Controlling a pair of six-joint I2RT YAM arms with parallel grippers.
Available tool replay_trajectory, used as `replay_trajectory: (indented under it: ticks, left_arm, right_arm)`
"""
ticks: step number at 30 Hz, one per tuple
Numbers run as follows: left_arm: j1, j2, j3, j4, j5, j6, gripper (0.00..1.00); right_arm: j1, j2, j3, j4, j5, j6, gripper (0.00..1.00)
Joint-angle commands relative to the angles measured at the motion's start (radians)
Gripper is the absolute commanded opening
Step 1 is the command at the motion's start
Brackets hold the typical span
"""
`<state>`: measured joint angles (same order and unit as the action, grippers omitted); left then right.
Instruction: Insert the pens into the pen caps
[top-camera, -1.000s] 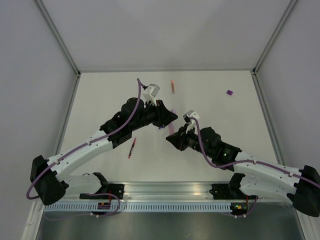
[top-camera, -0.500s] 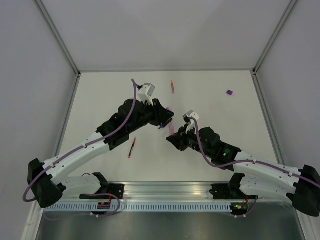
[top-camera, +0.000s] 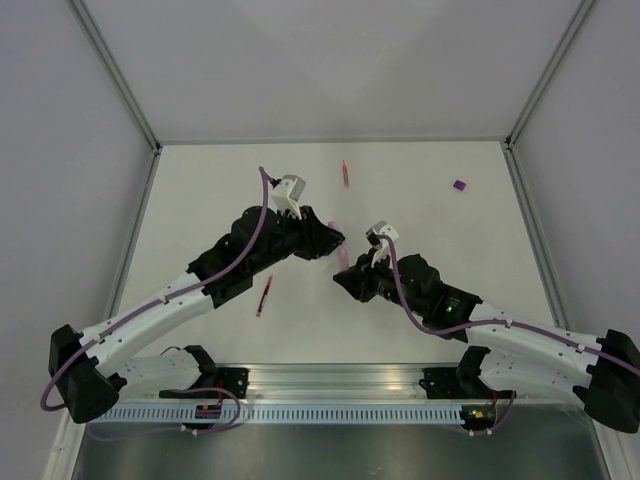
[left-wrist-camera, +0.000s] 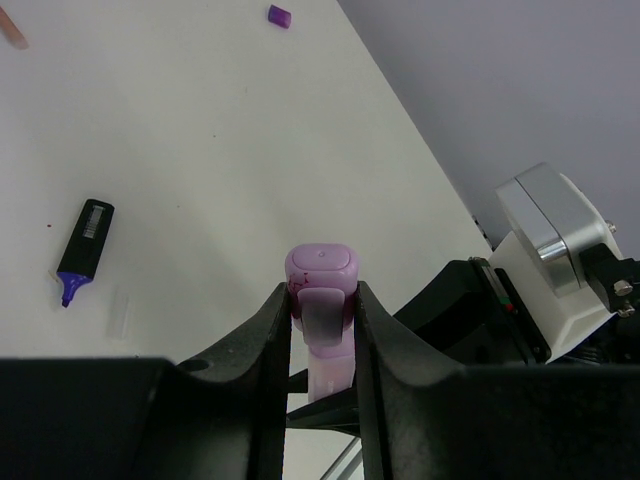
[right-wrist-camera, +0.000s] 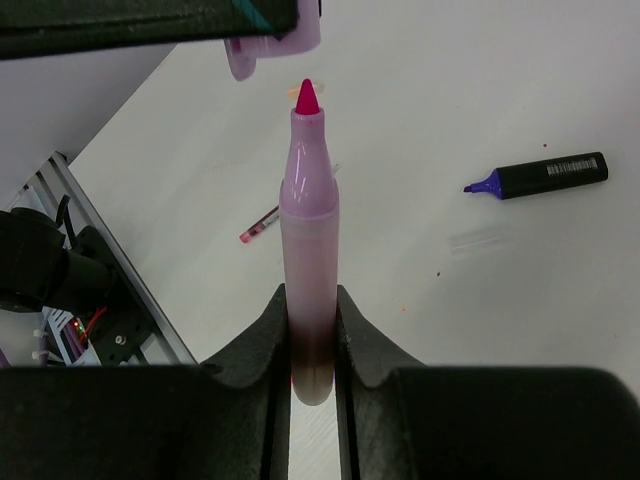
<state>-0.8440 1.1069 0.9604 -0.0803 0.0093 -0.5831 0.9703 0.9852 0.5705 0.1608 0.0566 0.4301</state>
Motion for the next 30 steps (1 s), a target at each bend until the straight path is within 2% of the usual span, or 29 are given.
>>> replay_trajectory:
  ticks: [1, 8, 16, 20, 23, 27, 30]
  left_arm:
    - [-0.004, 0.004, -0.008, 0.027, 0.035, 0.025, 0.02]
    - [-0.004, 0.015, -0.060, 0.054, 0.112, -0.014, 0.02]
    - [-0.003, 0.016, -0.091, 0.062, 0.109, -0.017, 0.02]
    - [-0.003, 0.039, -0.103, 0.062, 0.174, -0.018, 0.03]
    - [-0.010, 0.044, -0.135, 0.074, 0.193, -0.043, 0.11]
    - [-0.018, 0.039, -0.155, 0.074, 0.212, -0.058, 0.15]
    - [-0.023, 0.018, -0.175, 0.074, 0.212, -0.066, 0.22]
  right_arm:
    - [-0.002, -0.020, 0.019, 0.042, 0.002, 0.012, 0.00]
    - [-0.002, -0.025, 0.019, 0.040, 0.003, 0.010, 0.00]
    - [-0.001, -0.039, 0.014, 0.040, 0.003, 0.012, 0.00]
    - [-0.002, -0.043, 0.014, 0.037, 0.014, 0.004, 0.00]
    - [-0.002, -0.045, 0.014, 0.034, 0.017, -0.001, 0.00]
    - [-0.001, -0.049, 0.014, 0.036, 0.019, -0.002, 0.00]
    - [-0.002, -0.057, 0.011, 0.039, 0.020, -0.007, 0.00]
